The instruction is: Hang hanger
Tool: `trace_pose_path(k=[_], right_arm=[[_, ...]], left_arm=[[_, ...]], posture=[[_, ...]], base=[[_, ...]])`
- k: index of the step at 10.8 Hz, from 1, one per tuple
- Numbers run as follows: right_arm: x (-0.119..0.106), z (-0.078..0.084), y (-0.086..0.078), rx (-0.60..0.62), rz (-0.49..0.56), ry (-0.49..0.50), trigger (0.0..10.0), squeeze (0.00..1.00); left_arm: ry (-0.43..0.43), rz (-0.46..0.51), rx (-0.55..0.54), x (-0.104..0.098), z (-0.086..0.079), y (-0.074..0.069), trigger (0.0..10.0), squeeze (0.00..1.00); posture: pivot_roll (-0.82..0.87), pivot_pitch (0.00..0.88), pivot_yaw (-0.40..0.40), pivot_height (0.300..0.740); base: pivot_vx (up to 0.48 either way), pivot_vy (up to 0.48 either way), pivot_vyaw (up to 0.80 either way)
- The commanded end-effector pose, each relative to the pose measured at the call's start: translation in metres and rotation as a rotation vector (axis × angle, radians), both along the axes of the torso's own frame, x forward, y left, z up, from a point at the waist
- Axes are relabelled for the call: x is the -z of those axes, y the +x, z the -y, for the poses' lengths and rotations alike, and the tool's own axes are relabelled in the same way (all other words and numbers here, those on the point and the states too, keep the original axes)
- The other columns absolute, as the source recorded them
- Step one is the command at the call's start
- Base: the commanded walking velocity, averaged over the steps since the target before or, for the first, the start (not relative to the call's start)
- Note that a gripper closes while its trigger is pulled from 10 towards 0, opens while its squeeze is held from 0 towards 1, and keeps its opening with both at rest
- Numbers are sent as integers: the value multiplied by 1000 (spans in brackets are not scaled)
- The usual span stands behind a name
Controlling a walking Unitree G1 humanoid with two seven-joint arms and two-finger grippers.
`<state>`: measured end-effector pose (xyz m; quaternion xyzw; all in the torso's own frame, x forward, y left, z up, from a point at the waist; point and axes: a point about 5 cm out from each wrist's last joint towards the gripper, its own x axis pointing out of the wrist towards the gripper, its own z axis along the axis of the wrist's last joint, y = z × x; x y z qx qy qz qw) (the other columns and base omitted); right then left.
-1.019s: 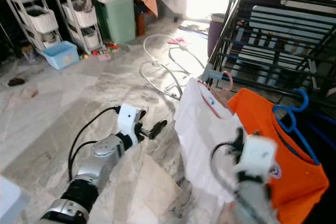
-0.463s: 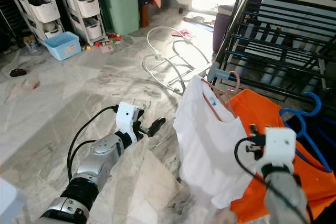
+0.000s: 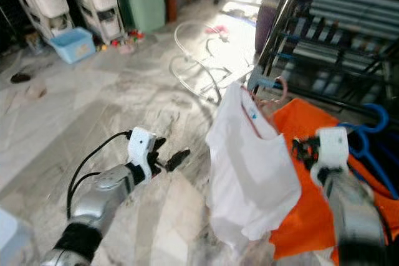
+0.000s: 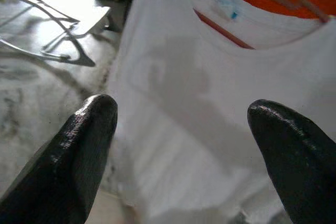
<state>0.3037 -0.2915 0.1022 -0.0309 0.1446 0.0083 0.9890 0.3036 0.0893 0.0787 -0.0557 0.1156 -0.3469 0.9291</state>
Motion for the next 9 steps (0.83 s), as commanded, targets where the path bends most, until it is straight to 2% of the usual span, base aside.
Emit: trace_pose_path(k=[1, 2, 3, 4, 6, 7, 9], right_arm=[[-1, 3, 6, -9, 3, -9, 10000, 1000], [-5, 1, 13, -13, 21, -93, 10000, 1000], [-14, 1, 16, 27, 87, -136, 10000, 1000], [-26, -6, 20, 49, 207, -170, 10000, 1000], [-31, -32, 4, 70, 362, -144, 10000, 1000], [-31, -40, -6, 86, 395, -136, 10000, 1000], [-24, -49, -27, 158, 394, -87, 10000, 1000]], left_arm=[[6, 14, 29, -4, 2, -3, 10000, 0], [11, 23, 10, -6, -1, -3, 10000, 0], [6, 25, -2, -7, -2, -2, 10000, 0], [-3, 35, -12, -10, -2, -2, 10000, 0], [-17, 37, -6, -12, 5, -2, 10000, 0], [-32, 36, 14, -12, 9, -2, 10000, 0], [-87, 29, 101, -14, 18, -5, 10000, 0]], posture=[[148, 148, -30, 740], [158, 141, -35, 740], [160, 135, -37, 740], [158, 124, -39, 740], [128, 103, -33, 740], [109, 97, -29, 740], [90, 88, -18, 740]], base=[[0, 0, 0], [0, 0, 0], [0, 0, 0], [0, 0, 0], [0, 0, 0], [0, 0, 0], [0, 0, 0]])
